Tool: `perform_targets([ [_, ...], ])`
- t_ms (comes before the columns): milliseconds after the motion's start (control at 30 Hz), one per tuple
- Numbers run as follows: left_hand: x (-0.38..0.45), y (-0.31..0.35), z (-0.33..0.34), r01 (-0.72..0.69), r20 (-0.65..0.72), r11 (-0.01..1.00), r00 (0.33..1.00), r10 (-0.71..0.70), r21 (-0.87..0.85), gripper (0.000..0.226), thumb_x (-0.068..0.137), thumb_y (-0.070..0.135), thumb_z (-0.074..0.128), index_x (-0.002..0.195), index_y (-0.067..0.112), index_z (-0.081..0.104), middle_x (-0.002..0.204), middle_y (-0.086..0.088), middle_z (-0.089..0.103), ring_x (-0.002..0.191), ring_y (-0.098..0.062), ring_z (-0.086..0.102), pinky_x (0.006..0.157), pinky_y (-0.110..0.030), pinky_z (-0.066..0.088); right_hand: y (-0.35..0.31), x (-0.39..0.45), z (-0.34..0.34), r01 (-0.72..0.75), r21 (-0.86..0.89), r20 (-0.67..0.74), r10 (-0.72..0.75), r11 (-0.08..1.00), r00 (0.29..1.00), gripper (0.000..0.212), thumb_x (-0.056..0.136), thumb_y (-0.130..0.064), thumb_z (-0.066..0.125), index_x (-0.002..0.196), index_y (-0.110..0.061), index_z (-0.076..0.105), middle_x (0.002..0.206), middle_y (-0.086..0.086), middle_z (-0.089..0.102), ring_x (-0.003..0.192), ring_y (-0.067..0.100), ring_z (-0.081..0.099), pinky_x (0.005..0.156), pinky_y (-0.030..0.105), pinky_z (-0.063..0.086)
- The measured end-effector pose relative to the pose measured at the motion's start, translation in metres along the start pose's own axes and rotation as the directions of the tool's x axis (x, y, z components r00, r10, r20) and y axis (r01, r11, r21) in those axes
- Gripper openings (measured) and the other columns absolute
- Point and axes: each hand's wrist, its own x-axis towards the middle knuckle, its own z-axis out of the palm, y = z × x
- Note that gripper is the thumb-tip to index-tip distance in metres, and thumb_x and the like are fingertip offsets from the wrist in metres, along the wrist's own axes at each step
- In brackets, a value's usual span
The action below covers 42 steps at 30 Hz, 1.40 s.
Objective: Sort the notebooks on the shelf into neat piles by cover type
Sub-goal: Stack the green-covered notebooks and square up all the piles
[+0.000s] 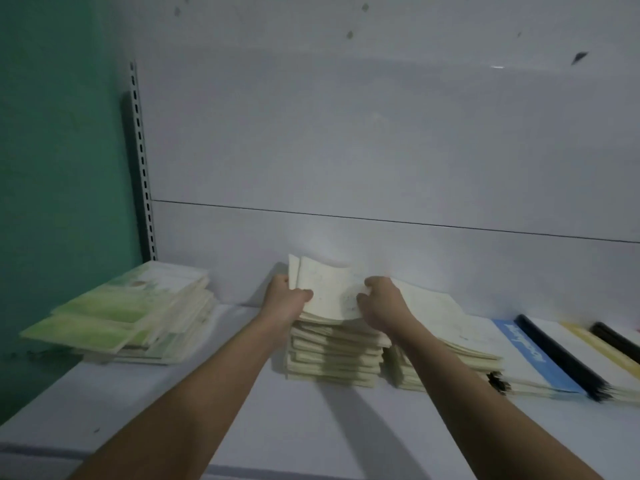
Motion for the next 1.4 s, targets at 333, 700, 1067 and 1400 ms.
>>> perform_targets([
  [333, 0.0, -0.002, 0.026, 0.043, -0.039, 0.97, 0.999, -0.035, 0.241, 0.036, 0.091, 0.008, 0.039, 0.12, 0.011, 0.059, 0.106, -0.008, 0.066, 0.094, -0.026, 0.063, 0.076, -0.03, 0.049, 0.026, 0.003, 0.026, 0.193, -0.421, 0.147, -0.144, 0.886, 0.979, 0.029, 0.091, -0.009, 0.04, 0.116, -0.003, 0.053, 0.126, 0.019, 0.05, 0.117, 0.034, 0.043, 0.094, 0.037, 0.036],
  [700, 0.015, 0.031, -0.023, -0.096, -0.075, 0.94, 0.989, 0.127, 0.326, 0.048, 0.103, 0.036, 0.037, 0.147, 0.016, 0.041, 0.15, -0.002, 0.042, 0.135, -0.02, 0.04, 0.106, -0.031, 0.031, -0.055, -0.027, 0.01, 0.479, -0.047, -0.184, -0.479, 0.877, 0.859, 0.042, 0.102, -0.032, 0.037, 0.137, -0.009, 0.045, 0.131, 0.011, 0.053, 0.117, 0.028, 0.047, 0.092, 0.038, 0.04],
  [1067, 0.022, 0.025, -0.203, -0.195, 0.009, 0.72, 0.967, 0.253, 0.666, 0.045, 0.093, 0.052, 0.033, 0.117, 0.027, 0.063, 0.12, 0.003, 0.065, 0.104, -0.017, 0.059, 0.097, -0.038, 0.046, -0.181, -0.056, 0.096, 0.537, 0.021, 0.075, -0.537, 0.843, 0.84, 0.055, 0.102, -0.043, 0.032, 0.151, -0.019, 0.027, 0.148, 0.004, 0.038, 0.133, 0.025, 0.035, 0.106, 0.041, 0.036],
  [1400, 0.037, -0.045, -0.371, -0.054, -0.001, 0.628, 0.996, 0.086, 0.777, 0.08, 0.072, 0.07, 0.017, 0.126, 0.029, 0.06, 0.133, -0.001, 0.06, 0.117, -0.026, 0.056, 0.102, -0.042, 0.044, -0.285, -0.083, 0.208, 0.529, -0.3, 0.395, -0.402, 0.794, 0.826, 0.063, 0.086, -0.071, 0.038, 0.125, -0.023, 0.05, 0.134, 0.005, 0.047, 0.125, 0.031, 0.04, 0.098, 0.049, 0.038],
])
